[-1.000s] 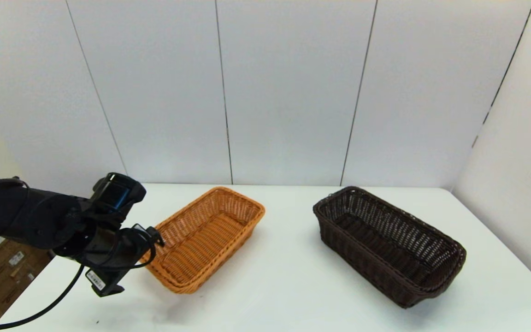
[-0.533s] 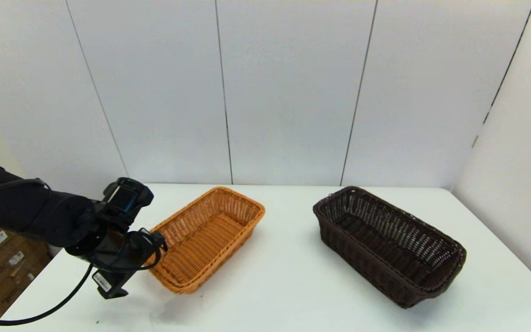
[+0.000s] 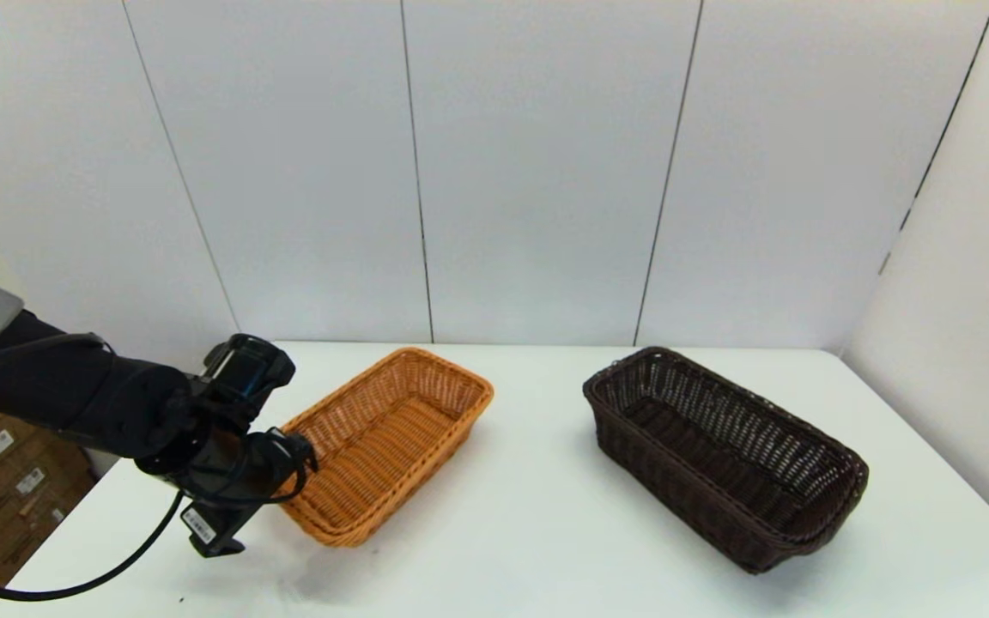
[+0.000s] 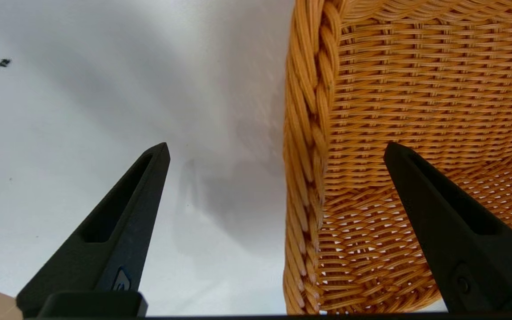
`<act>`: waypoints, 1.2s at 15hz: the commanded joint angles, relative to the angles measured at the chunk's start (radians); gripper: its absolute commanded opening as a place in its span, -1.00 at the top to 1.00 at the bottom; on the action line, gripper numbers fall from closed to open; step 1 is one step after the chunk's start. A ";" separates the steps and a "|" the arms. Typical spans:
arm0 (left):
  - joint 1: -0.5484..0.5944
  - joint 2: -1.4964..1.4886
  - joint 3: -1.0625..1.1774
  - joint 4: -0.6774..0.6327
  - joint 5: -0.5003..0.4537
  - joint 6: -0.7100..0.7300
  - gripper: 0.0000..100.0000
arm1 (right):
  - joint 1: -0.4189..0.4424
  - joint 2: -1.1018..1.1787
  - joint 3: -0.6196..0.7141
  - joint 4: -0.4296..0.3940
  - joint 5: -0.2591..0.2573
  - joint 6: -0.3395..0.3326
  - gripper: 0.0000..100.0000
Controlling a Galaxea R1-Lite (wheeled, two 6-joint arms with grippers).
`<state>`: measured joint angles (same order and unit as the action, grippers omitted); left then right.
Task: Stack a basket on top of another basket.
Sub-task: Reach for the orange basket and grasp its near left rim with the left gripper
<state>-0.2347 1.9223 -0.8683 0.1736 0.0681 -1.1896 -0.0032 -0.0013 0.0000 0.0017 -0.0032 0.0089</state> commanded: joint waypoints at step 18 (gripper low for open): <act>-0.031 0.049 -0.051 0.001 -0.010 -0.007 1.00 | 0.000 0.001 0.000 0.000 0.000 0.000 -1.00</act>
<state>-0.2640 1.9749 -0.9187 0.1736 0.0577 -1.1896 -0.0032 -0.0013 0.0000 0.0017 -0.0032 0.0091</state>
